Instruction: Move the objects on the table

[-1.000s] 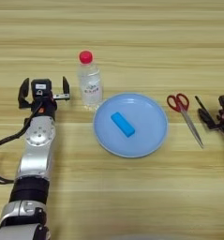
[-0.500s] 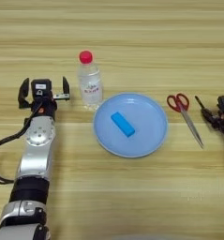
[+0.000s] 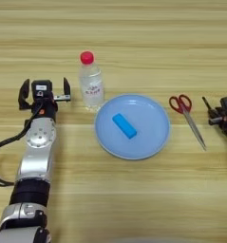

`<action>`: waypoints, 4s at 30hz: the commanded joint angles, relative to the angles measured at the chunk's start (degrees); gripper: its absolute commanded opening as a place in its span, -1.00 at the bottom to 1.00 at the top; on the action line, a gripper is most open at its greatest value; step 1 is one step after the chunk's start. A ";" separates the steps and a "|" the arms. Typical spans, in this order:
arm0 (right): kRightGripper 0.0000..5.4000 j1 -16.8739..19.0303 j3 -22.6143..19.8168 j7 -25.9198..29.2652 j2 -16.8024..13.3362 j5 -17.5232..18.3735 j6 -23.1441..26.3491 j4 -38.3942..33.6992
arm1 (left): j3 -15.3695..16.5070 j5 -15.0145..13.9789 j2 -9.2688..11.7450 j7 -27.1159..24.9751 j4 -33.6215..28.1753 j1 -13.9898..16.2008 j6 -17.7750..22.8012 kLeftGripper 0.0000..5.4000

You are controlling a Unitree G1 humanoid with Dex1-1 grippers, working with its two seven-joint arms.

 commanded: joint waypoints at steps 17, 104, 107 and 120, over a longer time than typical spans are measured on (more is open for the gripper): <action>-0.89 1.01 0.02 0.25 0.80 0.84 1.59 -1.26 | -0.24 0.44 0.11 0.17 0.27 -0.48 0.80 1.00; 0.48 -2.81 4.58 -1.45 9.95 1.45 -5.17 -13.61 | -0.51 0.76 -0.11 0.36 -0.78 0.13 0.83 1.00; 0.63 -4.68 1.12 -2.73 8.94 1.98 -7.76 -9.03 | -0.65 0.80 -0.25 0.37 -1.27 0.51 0.74 1.00; 0.99 -9.17 -3.93 -6.34 7.66 1.26 -22.45 7.75 | -0.91 0.27 -0.68 0.21 -2.80 1.76 0.32 1.00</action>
